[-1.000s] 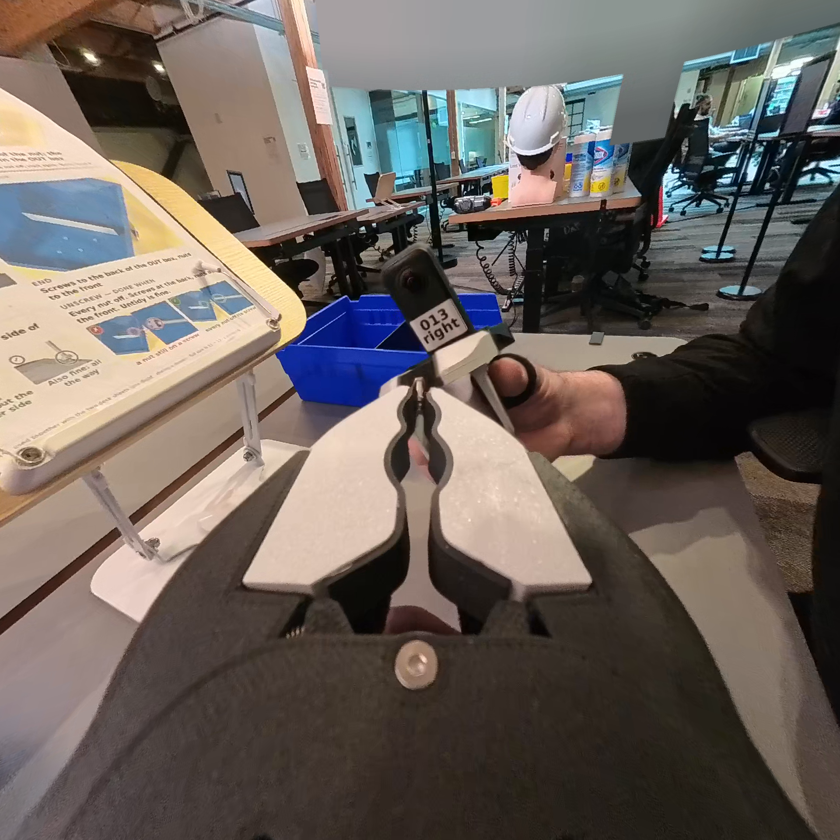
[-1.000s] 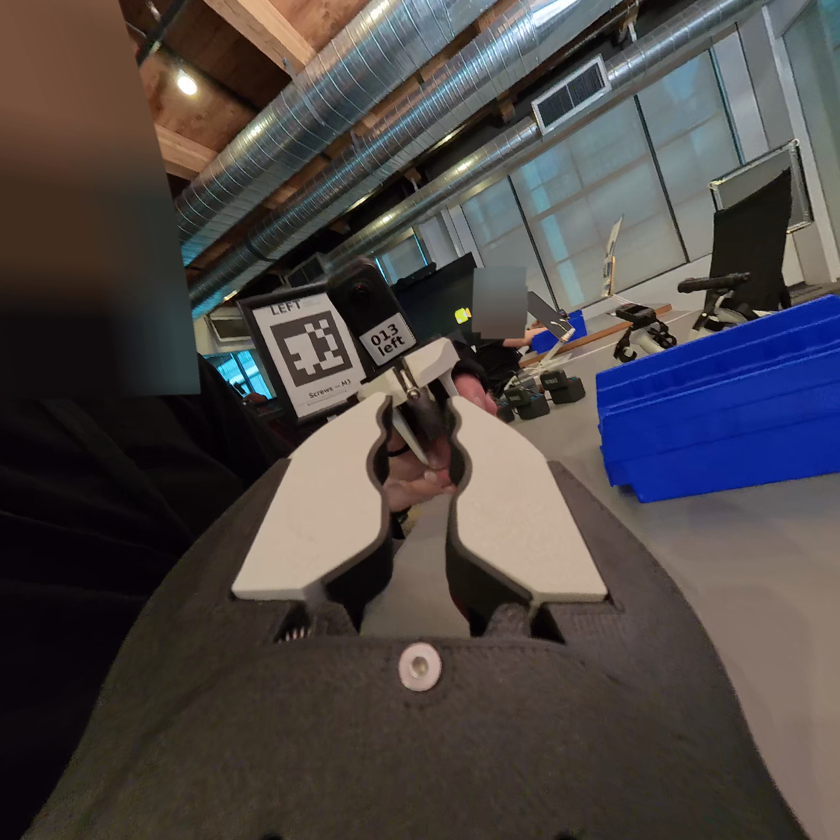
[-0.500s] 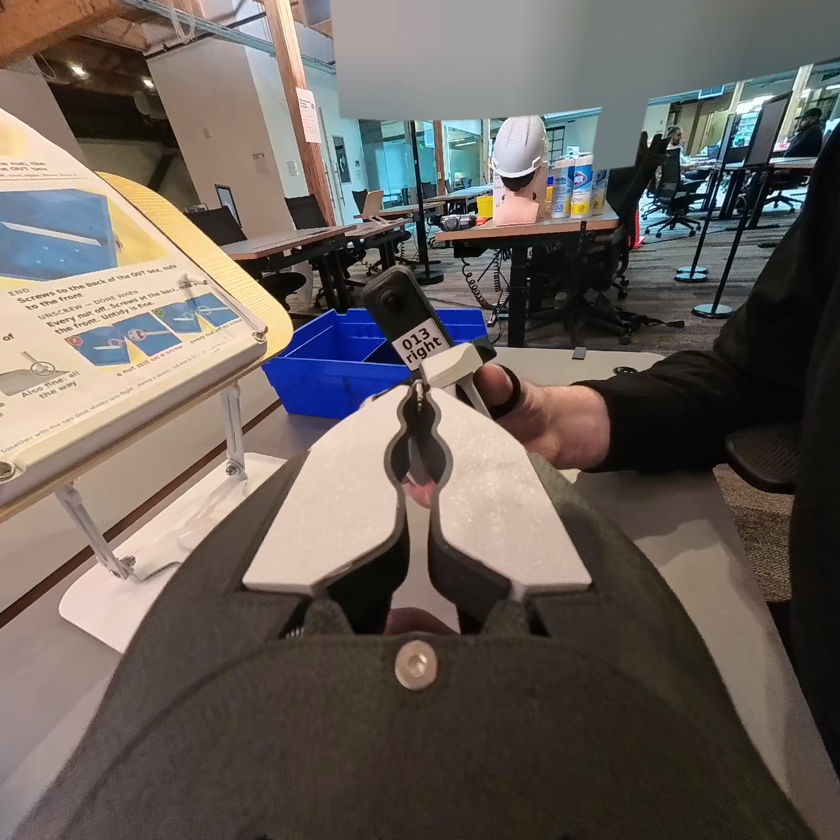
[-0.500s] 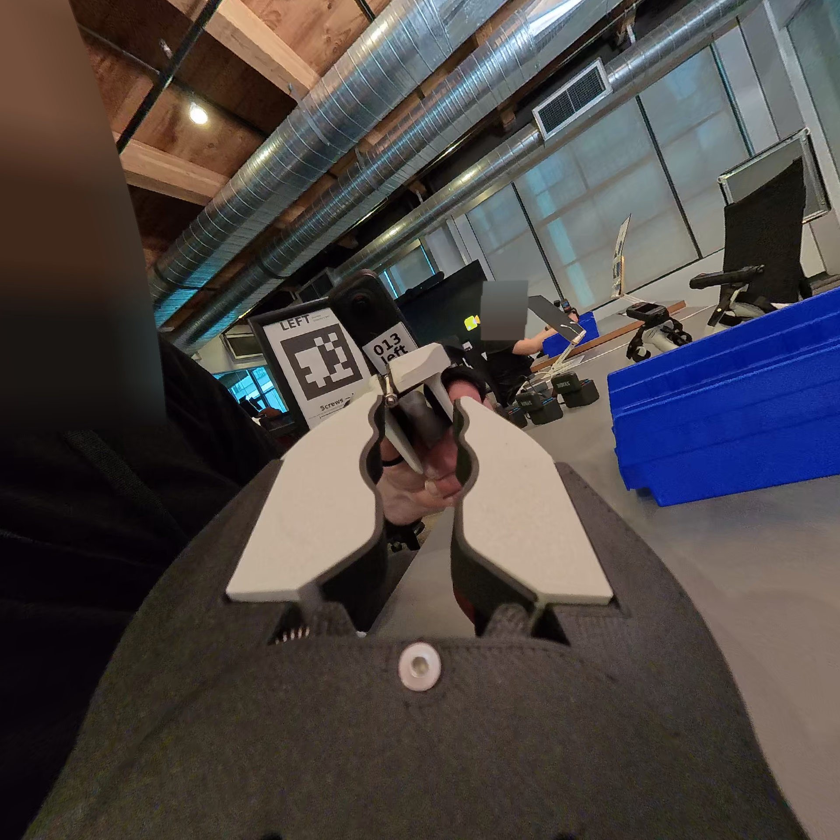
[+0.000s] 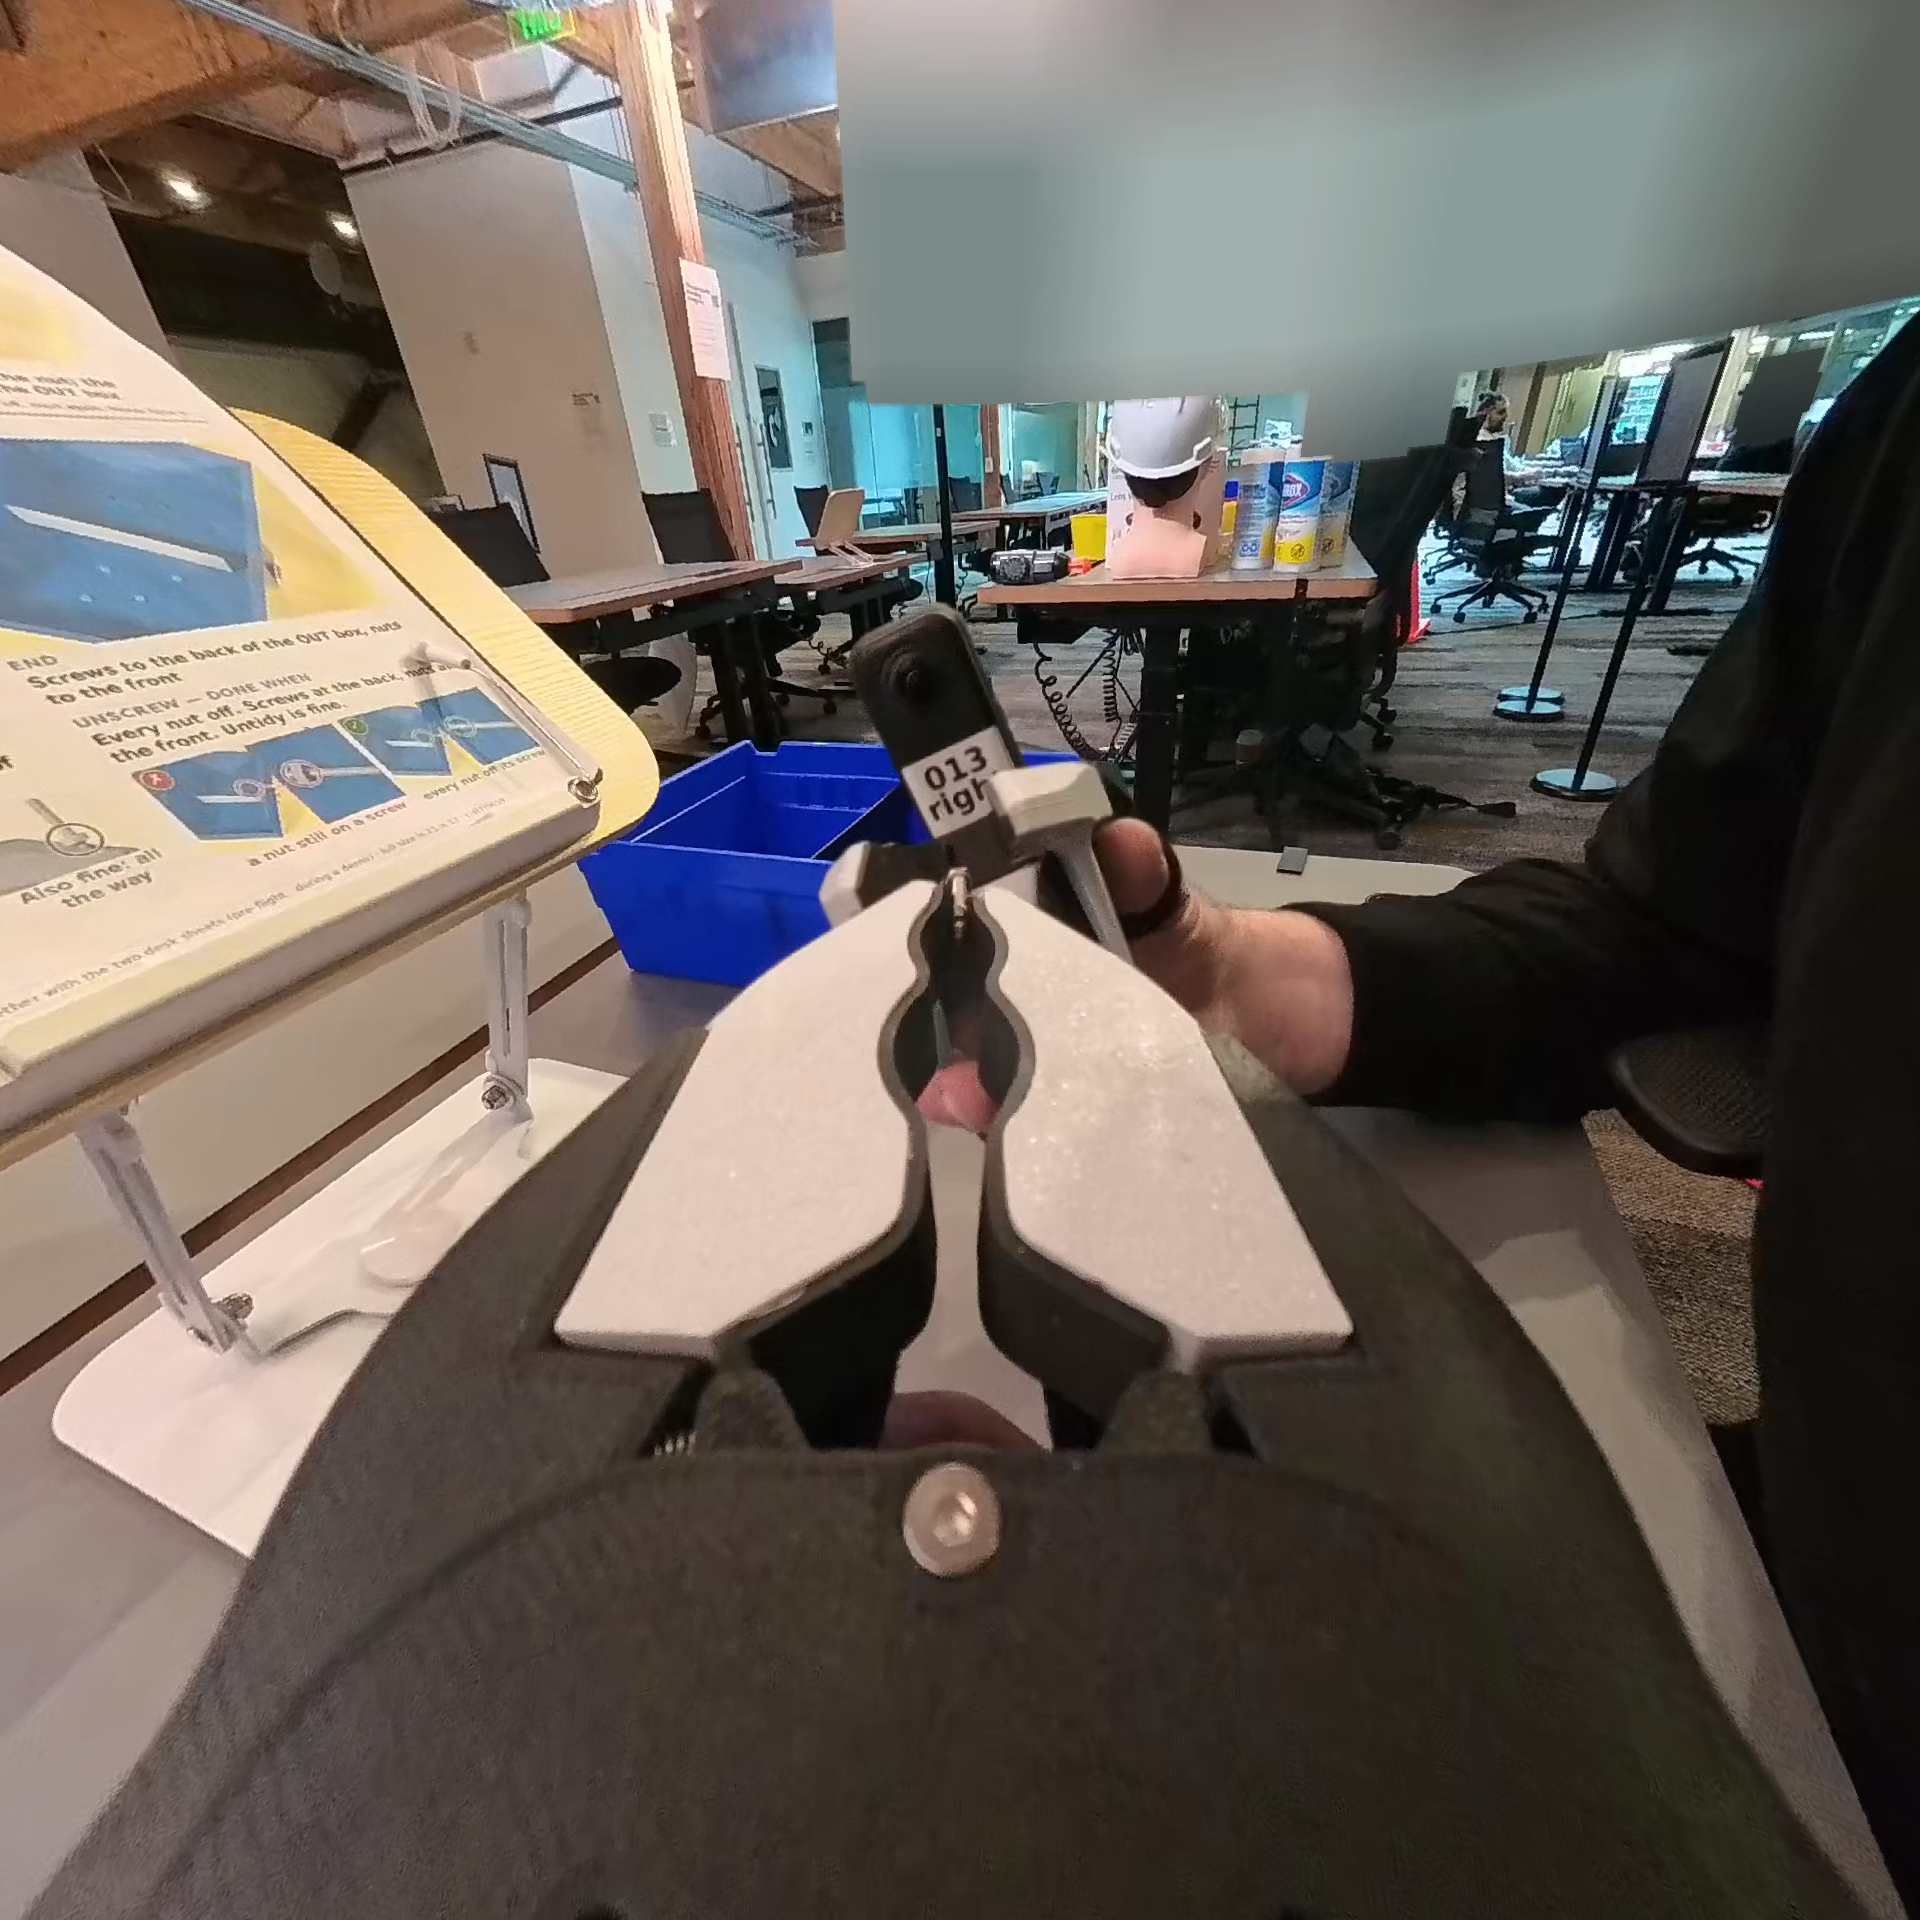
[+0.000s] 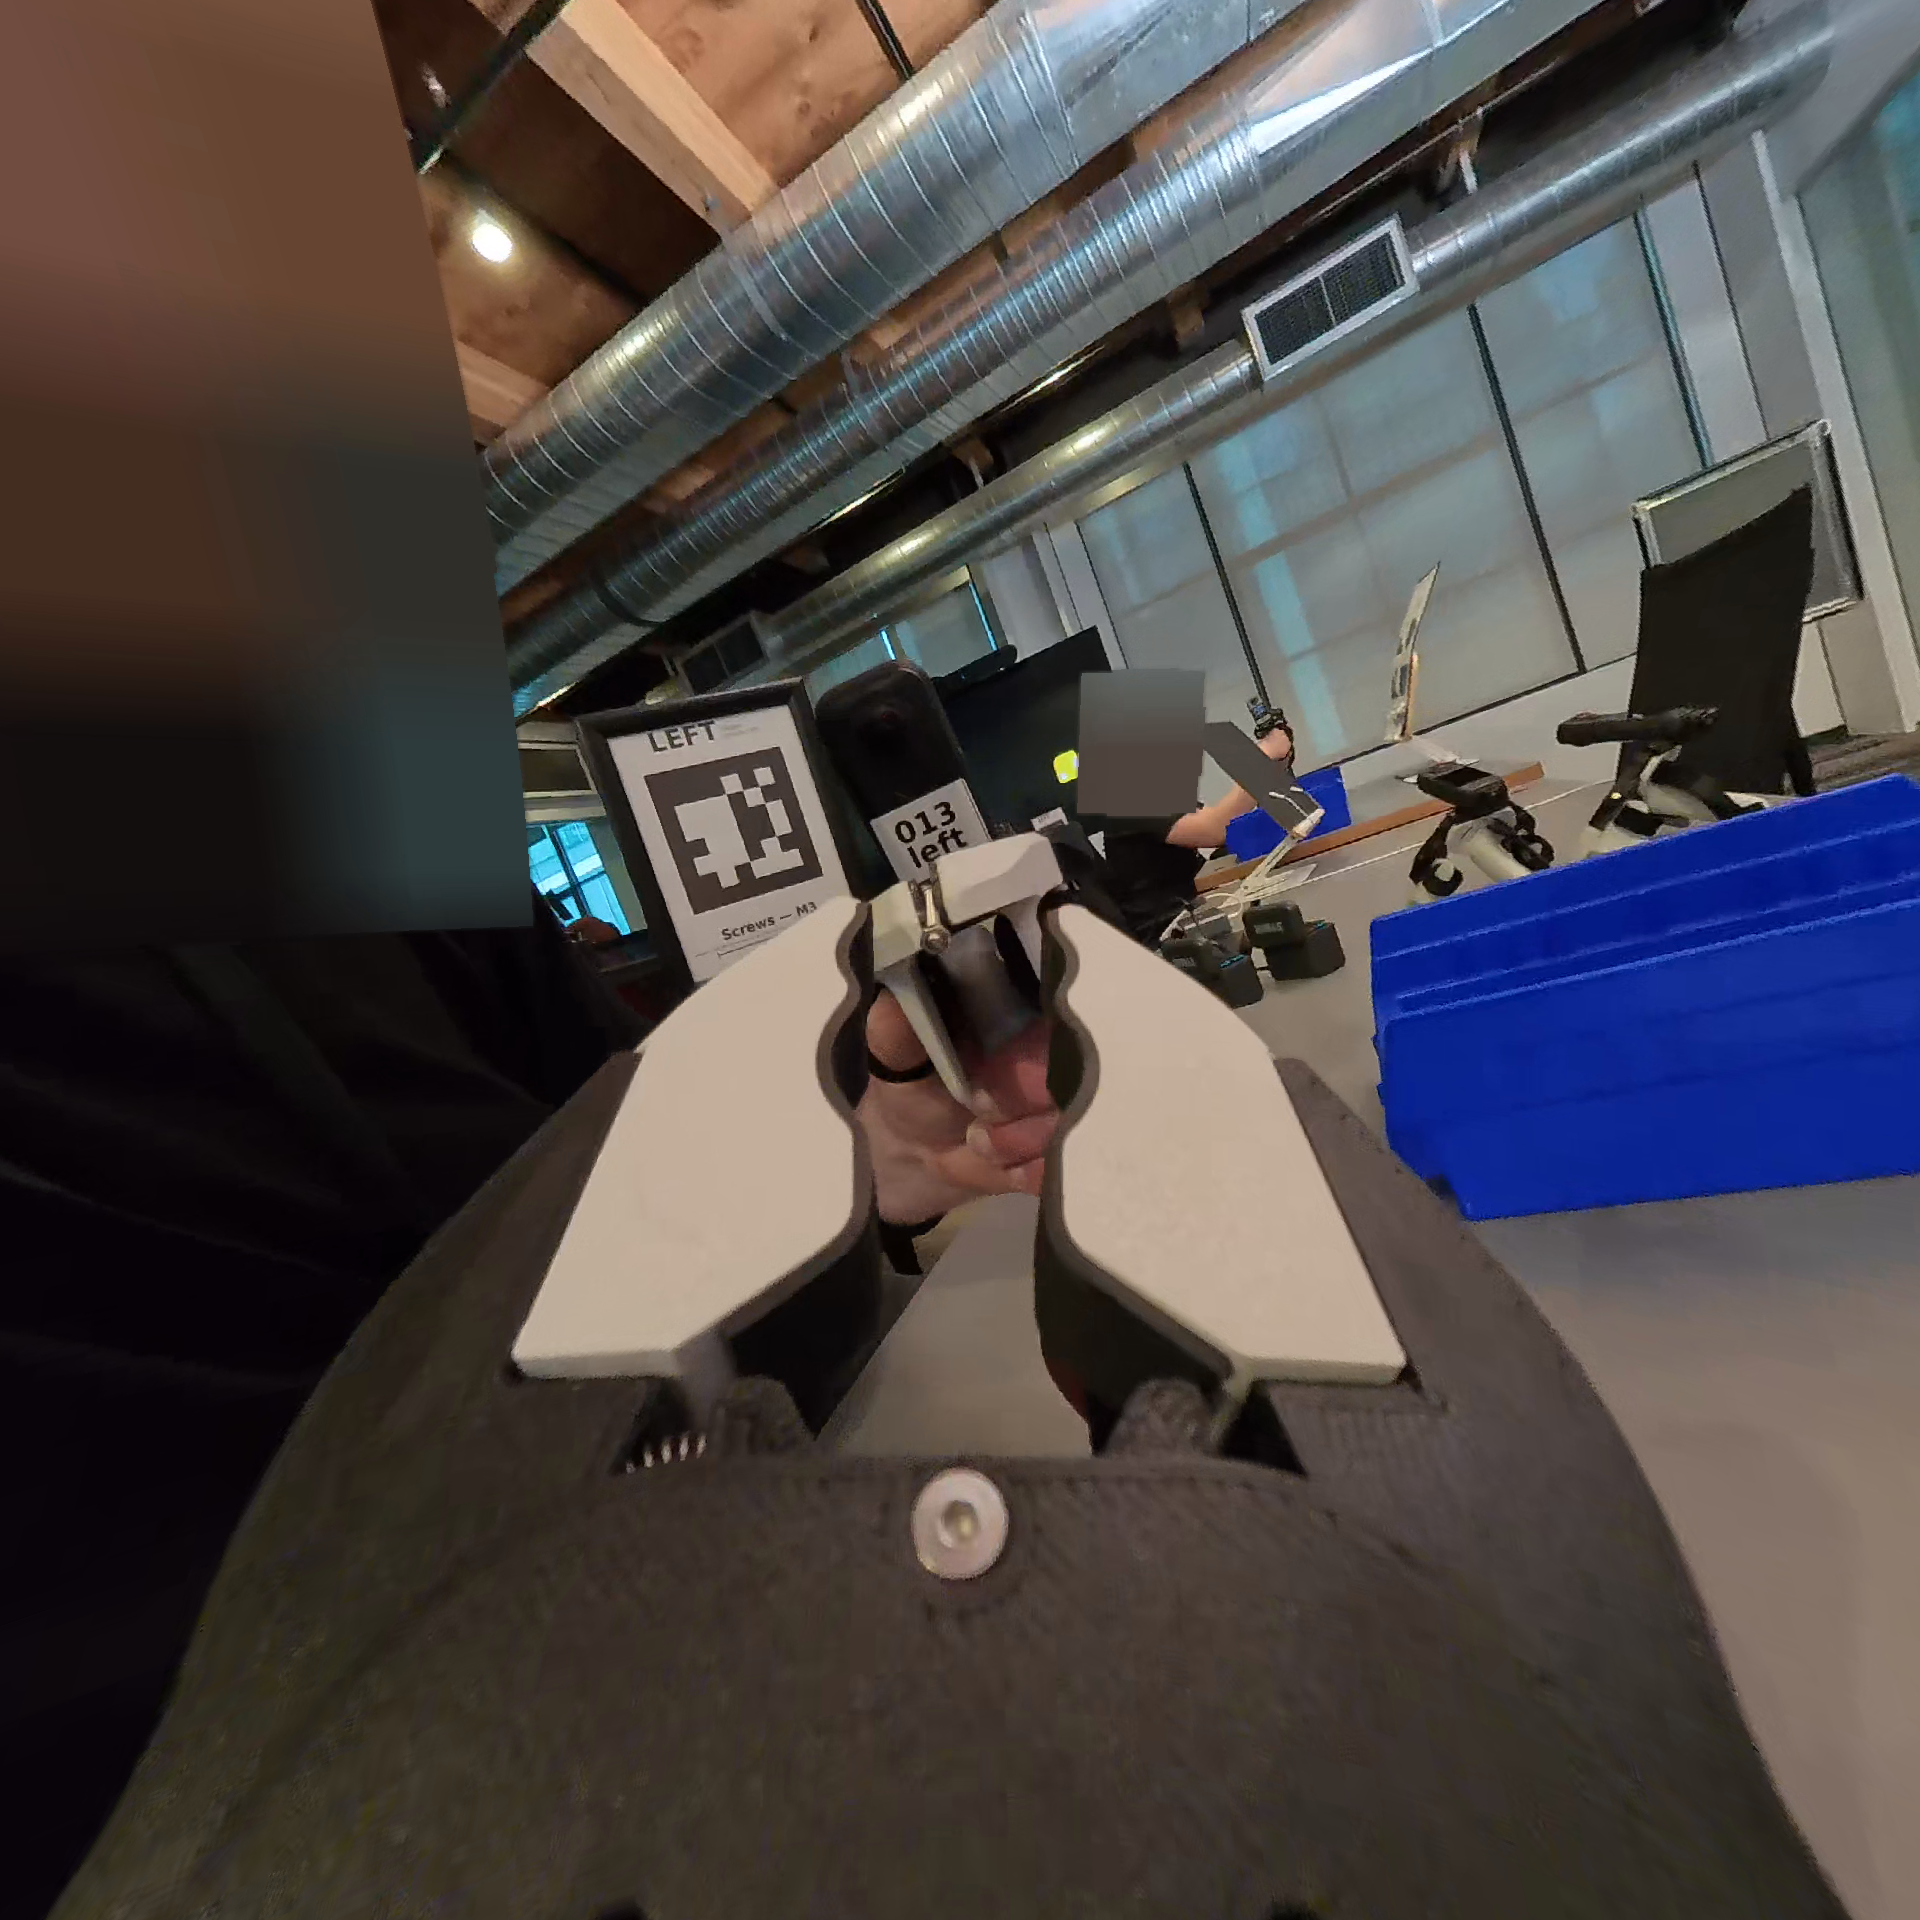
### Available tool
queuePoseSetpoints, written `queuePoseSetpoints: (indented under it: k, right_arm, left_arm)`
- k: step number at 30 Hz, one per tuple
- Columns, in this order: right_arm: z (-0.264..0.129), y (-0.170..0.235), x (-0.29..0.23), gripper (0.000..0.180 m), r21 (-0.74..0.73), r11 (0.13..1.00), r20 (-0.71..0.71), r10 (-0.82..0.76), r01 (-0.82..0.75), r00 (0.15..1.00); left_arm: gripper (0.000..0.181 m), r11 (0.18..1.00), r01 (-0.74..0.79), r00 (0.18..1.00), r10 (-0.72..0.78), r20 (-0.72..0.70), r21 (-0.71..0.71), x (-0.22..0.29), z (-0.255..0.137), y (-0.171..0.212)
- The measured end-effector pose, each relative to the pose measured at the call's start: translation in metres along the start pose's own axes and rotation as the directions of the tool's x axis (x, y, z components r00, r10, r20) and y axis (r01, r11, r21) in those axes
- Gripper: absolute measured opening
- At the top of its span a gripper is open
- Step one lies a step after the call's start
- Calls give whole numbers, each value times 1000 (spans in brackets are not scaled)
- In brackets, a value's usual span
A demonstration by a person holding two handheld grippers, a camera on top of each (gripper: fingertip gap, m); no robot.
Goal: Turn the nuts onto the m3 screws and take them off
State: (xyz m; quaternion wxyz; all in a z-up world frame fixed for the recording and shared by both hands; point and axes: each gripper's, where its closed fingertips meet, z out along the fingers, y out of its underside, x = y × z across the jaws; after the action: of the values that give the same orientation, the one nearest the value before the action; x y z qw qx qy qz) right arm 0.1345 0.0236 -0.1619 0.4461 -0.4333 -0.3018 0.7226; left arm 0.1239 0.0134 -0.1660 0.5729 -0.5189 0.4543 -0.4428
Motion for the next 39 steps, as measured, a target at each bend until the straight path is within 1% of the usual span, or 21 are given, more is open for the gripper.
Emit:
queuePoseSetpoints:
  k: [7, 8, 9, 11, 12, 15, 18, 25, 26, 27, 28, 30, 34, 36, 39]
  right_arm:
    - [4, 10, 5, 28, -37, 999, -32, 3, -4, 999]
    - [3, 16, 13, 22, -75, 997, -73, -6, 0, 997]
    - [3, 24, 20, 21, -116, 993, -107, -12, 0, 994]
    - [1, 24, 21, 21, -93, 995, -95, 18, -27, 995]
    - [1, 20, 17, 22, -74, 997, -76, 11, -16, 997]
    - [1, 13, 8, 26, -80, 996, -38, -36, 33, 999]
    - [-1, 4, 2, 29, -34, 998, -15, -49, 48, 999]
    - [2, 10, 6, 29, -49, 998, -37, -36, 34, 999]
    - [1, 16, 13, 23, -79, 997, -72, -33, 27, 997]
    - [0, 22, 22, 22, -108, 994, -111, -28, 16, 993]
    - [-2, 25, 26, 22, -111, 994, -120, -11, -3, 993]
    - [-3, 21, 22, 24, -76, 997, -86, 5, -12, 996]
    - [-1, 11, 4, 27, -54, 998, -4, -42, 41, 999]
    - [-1, 5, 2, 27, -22, 999, 0, -41, 41, 999]
    - [0, 6, 4, 28, -21, 999, -13, -38, 38, 999]
  left_arm:
    - [2, 1000, -3, 1000, 3, -7, 11, 3, 4, -4]
    - [2, 1000, 6, 1000, -6, -22, 26, 5, 3, -7]
    - [2, 999, 15, 999, -14, -33, 39, 6, 2, -10]
    - [2, 999, 1, 1000, 0, -26, 32, 6, 3, -10]
    - [2, 1000, -4, 1000, 4, -24, 23, 5, 2, -8]
    - [2, 999, 17, 1000, -17, -15, 27, 1, 0, -5]
    - [2, 999, 24, 1000, -23, -14, 21, 1, 0, -2]
    - [2, 1000, 21, 1000, -21, -20, 19, 3, 4, -1]
    - [2, 999, 21, 999, -20, -25, 30, 4, 3, -4]
    - [2, 999, 33, 999, -31, -37, 43, 5, 2, -7]
    - [2, 998, 30, 999, -28, -39, 47, 6, 2, -8]
    - [2, 1000, 10, 1000, -10, -24, 23, 3, 2, -5]
    - [2, 998, 45, 999, -45, -12, 37, -2, -1, -1]
    - [2, 999, 45, 999, -45, -17, 28, -1, -1, 1]
    - [2, 999, 38, 999, -37, -23, 19, 2, 2, 3]
